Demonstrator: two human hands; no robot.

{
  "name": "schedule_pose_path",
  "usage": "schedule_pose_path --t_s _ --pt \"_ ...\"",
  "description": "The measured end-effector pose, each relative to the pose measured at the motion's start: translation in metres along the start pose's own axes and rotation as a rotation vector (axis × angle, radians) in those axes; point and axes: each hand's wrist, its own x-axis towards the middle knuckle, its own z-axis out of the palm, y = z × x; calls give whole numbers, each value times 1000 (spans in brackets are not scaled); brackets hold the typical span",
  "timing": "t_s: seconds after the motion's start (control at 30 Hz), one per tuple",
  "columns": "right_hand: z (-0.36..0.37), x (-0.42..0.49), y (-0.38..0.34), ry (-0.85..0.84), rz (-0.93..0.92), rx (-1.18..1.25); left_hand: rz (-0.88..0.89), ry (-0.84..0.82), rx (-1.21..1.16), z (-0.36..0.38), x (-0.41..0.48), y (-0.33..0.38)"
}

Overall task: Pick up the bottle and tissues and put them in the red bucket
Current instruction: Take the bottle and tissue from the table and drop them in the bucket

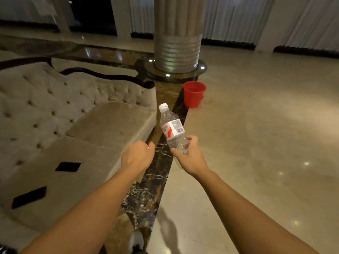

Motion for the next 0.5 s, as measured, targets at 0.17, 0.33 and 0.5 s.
schedule_pose_path --t_s 0.17,0.33,0.5 --pt "10 87 -6 81 53 55 72 -4 1 8 97 19" --pt "18 187 -24 151 101 94 147 -25 8 3 213 39" --pt "9 281 -27 246 109 86 230 -53 27 6 323 73"
